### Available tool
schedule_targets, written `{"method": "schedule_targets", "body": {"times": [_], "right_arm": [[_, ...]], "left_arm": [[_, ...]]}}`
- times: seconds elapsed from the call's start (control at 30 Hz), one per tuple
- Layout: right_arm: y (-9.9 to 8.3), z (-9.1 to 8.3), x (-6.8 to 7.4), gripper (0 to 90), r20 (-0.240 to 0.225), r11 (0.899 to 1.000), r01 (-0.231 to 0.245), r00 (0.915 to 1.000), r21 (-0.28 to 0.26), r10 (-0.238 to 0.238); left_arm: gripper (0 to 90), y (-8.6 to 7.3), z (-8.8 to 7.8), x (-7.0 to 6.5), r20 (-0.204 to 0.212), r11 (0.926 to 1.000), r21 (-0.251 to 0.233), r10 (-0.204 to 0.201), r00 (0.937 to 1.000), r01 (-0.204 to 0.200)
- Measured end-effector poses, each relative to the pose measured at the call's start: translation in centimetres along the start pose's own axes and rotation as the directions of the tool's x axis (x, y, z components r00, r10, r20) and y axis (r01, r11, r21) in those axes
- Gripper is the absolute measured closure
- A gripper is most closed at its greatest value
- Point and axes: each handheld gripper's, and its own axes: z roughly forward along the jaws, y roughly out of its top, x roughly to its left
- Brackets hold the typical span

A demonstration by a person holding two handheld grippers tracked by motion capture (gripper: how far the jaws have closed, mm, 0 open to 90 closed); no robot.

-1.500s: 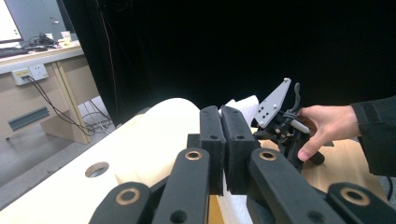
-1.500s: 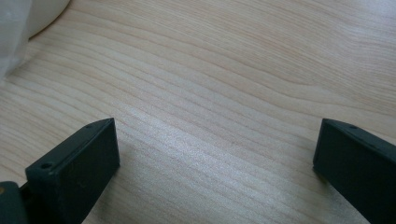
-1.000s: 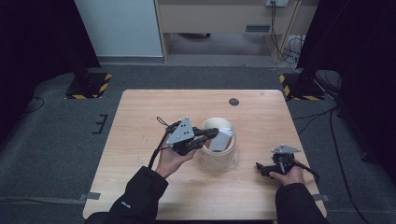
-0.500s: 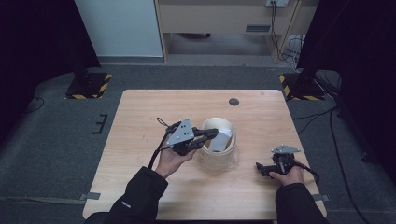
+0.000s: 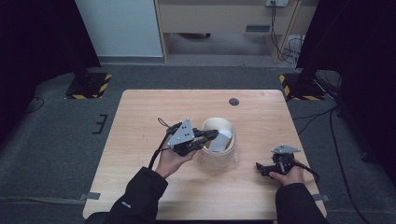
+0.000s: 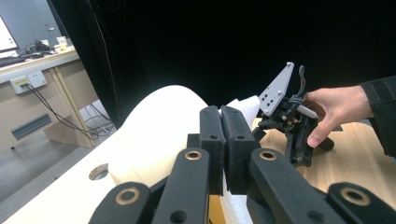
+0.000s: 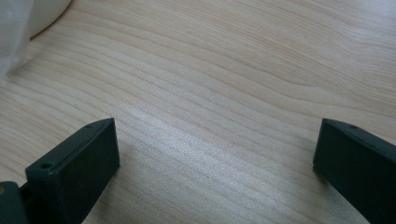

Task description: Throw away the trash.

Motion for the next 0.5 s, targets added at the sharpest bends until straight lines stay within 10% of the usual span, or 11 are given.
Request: {"method": "schedule_targets", "body": {"times": [0.5], "right_arm": [[0.02, 0.02, -0.01, 0.5, -0.003, 1.000, 0.004, 1.0000, 0.000, -0.004]], "left_arm": [[87.4, 0.59, 0.01, 0.61, 0.018, 0.9989, -0.046, -0.005, 0.9998, 0.006]]}}
